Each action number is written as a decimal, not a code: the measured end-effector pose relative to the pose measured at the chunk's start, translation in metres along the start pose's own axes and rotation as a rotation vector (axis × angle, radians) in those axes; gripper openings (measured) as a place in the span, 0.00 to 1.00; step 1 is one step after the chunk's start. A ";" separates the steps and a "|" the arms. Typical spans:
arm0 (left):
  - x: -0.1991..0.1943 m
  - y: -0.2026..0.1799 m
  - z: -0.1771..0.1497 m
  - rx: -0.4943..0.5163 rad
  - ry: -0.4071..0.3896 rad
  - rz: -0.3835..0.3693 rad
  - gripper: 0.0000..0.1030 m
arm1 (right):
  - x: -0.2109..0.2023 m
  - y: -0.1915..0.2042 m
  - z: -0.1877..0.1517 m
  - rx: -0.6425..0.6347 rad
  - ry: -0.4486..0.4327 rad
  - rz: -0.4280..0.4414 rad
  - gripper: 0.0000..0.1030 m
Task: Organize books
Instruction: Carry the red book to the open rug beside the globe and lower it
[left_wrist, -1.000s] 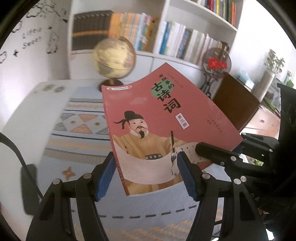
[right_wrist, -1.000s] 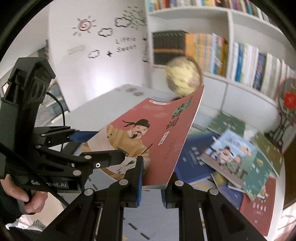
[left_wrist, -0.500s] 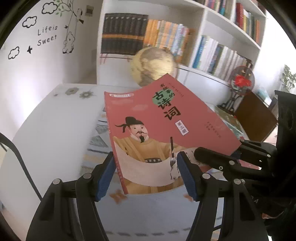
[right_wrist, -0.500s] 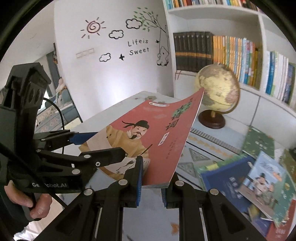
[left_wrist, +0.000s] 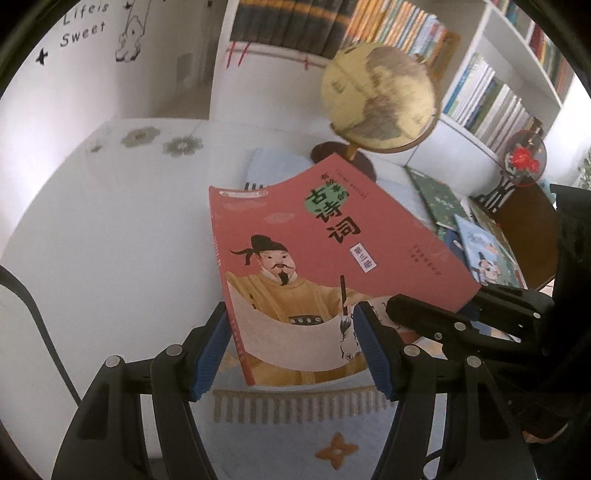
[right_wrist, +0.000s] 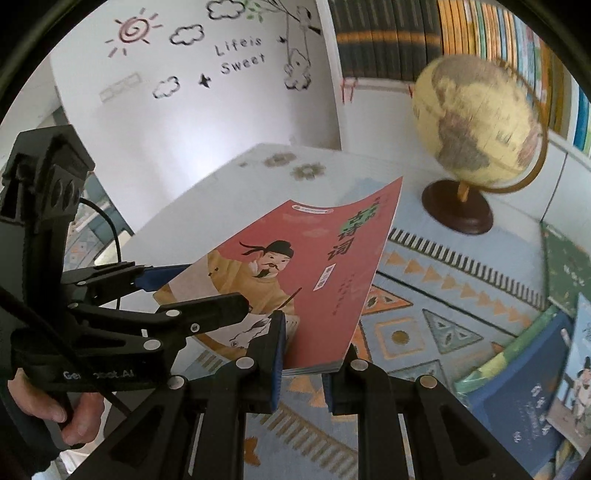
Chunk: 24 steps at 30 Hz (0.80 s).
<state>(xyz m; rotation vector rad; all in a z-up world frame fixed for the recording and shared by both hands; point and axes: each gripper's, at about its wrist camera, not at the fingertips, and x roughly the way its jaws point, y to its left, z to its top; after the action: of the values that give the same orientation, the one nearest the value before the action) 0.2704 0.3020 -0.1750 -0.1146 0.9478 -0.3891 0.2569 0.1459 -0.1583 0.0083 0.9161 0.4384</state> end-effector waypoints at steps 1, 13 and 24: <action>0.004 0.003 0.001 -0.003 0.006 -0.001 0.62 | 0.007 -0.002 0.001 0.009 0.013 0.001 0.16; 0.043 0.025 -0.030 -0.063 0.149 -0.013 0.62 | 0.055 -0.012 -0.017 0.034 0.129 0.002 0.18; 0.037 0.040 -0.038 -0.121 0.172 0.042 0.62 | 0.066 -0.019 -0.044 0.091 0.228 0.056 0.26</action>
<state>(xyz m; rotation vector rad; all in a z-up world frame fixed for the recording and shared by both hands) 0.2696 0.3276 -0.2360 -0.1727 1.1418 -0.3060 0.2650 0.1448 -0.2395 0.0685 1.1625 0.4558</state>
